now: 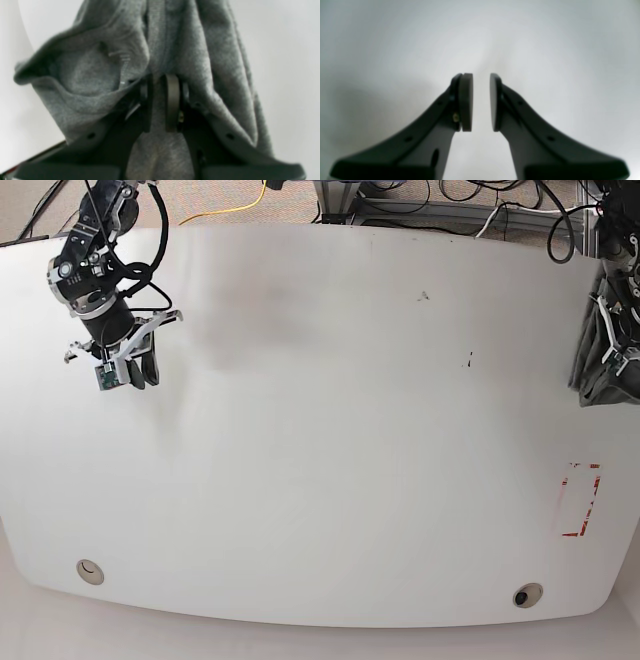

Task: Layout the t-shirt on the table in an organized manner, then fold the t-shirt properly
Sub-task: 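Release the shirt with the left gripper at the table edge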

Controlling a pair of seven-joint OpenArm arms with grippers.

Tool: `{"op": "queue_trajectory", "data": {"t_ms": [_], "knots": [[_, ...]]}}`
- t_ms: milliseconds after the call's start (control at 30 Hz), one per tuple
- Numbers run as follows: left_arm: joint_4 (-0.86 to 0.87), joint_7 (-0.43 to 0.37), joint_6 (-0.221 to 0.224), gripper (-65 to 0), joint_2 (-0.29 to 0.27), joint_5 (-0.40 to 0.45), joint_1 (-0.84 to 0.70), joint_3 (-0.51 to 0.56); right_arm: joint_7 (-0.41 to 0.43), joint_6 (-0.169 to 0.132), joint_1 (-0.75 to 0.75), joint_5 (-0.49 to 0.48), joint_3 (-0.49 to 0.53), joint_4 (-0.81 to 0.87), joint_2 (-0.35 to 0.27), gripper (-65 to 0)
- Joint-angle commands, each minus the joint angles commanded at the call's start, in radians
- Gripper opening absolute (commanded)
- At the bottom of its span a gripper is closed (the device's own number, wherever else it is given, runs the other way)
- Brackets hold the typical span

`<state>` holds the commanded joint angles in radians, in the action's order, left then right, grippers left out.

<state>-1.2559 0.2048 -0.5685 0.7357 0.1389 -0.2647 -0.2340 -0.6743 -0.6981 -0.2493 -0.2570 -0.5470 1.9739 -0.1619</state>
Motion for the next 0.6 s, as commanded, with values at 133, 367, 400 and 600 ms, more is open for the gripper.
{"op": "queue_trajectory", "data": {"t_ms": [133,367,400,600], "knots": [[-0.046,0.0,0.0,-56.8,0.0,-0.002,0.005,-0.009,0.0,0.0,0.0,0.002,0.0,0.018,-0.002,-54.1],[-0.183,0.0,0.002,-56.8,-0.095,-0.002,0.084,-0.106,0.0,0.0,0.075,0.012,0.009,0.051,-0.003,-54.1],[-0.198,0.0,0.002,-56.8,-0.106,-0.002,0.098,-0.11,0.0,0.0,0.086,0.014,0.009,0.049,-0.003,-54.1],[-0.322,-0.017,0.006,-56.8,-0.275,-0.002,0.219,-0.178,0.048,0.0,0.178,0.153,0.054,0.043,-0.002,-53.9]]}}
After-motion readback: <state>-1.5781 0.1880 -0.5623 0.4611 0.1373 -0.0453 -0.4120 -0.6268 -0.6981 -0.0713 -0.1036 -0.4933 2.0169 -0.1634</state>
